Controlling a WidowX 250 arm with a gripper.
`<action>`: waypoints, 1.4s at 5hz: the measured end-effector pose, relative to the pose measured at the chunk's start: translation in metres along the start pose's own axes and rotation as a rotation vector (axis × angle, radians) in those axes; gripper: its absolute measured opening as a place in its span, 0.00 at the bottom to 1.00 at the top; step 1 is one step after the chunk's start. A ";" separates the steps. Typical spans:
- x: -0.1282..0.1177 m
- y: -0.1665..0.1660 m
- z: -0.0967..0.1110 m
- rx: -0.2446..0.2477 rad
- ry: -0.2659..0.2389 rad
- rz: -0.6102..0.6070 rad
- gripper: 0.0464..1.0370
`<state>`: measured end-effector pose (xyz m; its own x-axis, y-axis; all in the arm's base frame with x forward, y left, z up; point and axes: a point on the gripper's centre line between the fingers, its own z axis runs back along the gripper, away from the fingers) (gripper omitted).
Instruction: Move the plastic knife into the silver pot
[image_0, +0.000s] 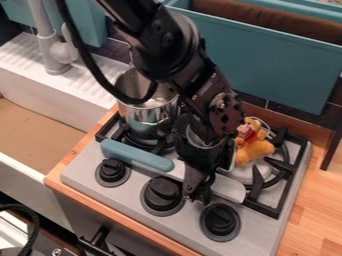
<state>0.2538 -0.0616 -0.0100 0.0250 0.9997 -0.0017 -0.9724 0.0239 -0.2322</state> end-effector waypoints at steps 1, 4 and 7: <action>0.001 -0.004 -0.004 -0.036 -0.007 0.009 0.96; 0.009 0.005 0.004 0.159 0.043 0.010 0.45; 0.021 0.004 0.015 0.209 0.094 -0.016 0.11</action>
<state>0.2470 -0.0407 0.0039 0.0526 0.9944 -0.0920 -0.9984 0.0504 -0.0261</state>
